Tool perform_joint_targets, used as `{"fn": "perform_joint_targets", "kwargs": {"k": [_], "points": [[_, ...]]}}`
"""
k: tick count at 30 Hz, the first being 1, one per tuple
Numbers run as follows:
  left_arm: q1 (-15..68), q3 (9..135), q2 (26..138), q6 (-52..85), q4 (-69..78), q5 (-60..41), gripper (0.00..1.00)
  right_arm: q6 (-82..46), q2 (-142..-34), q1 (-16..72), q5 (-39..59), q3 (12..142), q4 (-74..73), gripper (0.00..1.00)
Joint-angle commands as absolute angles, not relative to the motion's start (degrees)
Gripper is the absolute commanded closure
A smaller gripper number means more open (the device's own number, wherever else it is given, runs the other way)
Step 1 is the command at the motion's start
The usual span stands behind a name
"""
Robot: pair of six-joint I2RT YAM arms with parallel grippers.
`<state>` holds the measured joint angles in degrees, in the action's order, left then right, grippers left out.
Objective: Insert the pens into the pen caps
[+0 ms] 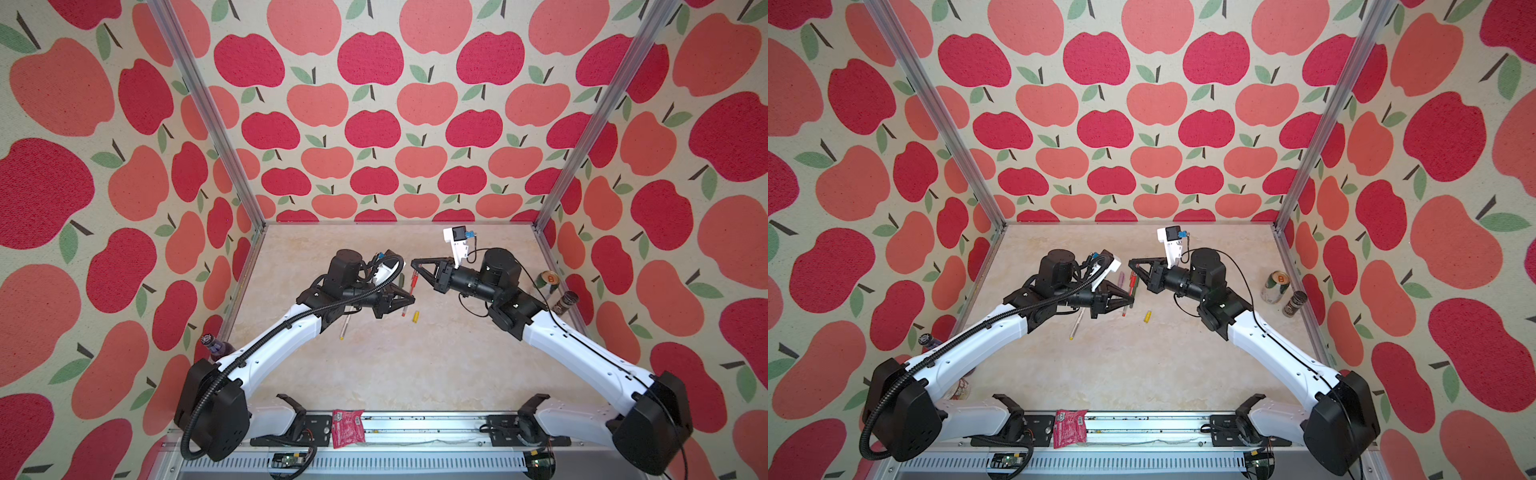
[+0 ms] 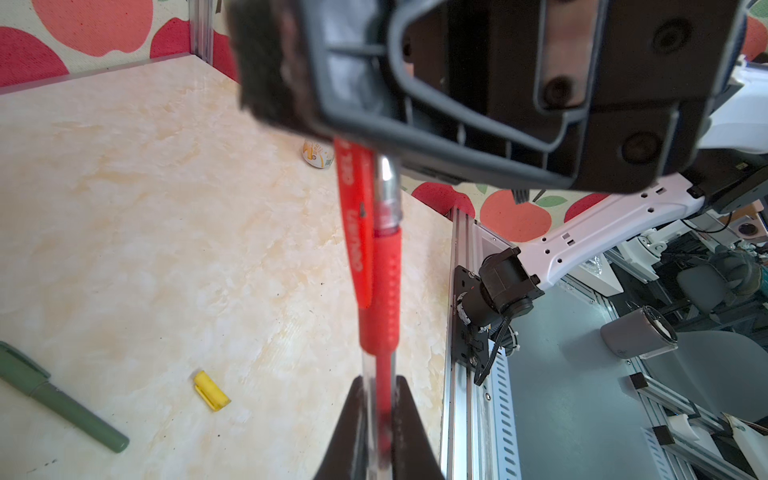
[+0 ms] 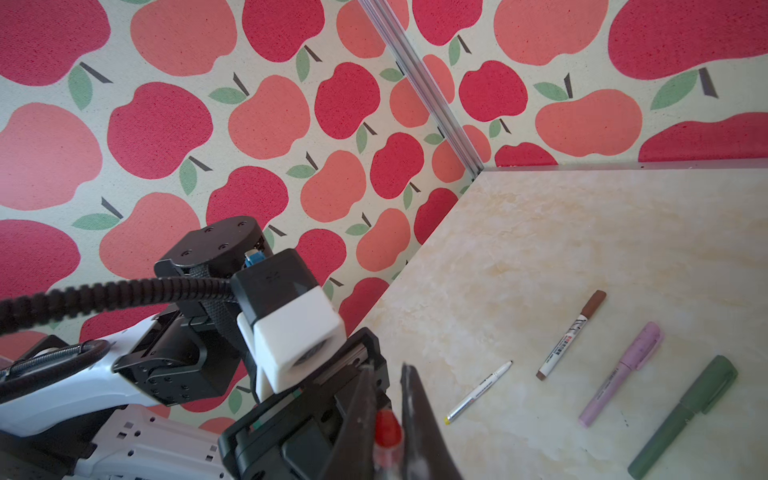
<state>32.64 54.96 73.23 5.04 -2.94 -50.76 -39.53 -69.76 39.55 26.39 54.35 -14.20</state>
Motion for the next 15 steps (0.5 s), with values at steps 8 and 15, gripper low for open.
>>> {"fn": "perform_joint_targets", "kwargs": {"k": [8,15], "points": [[32.47,44.76,64.68,9.77,11.01,-45.19,0.96,-42.82,-71.06,38.19,32.94,54.54,0.47,0.72],[33.54,43.6,66.4,8.5,4.81,-44.5,0.96,-42.8,-70.61,37.8,31.54,56.94,0.59,0.49]]}}
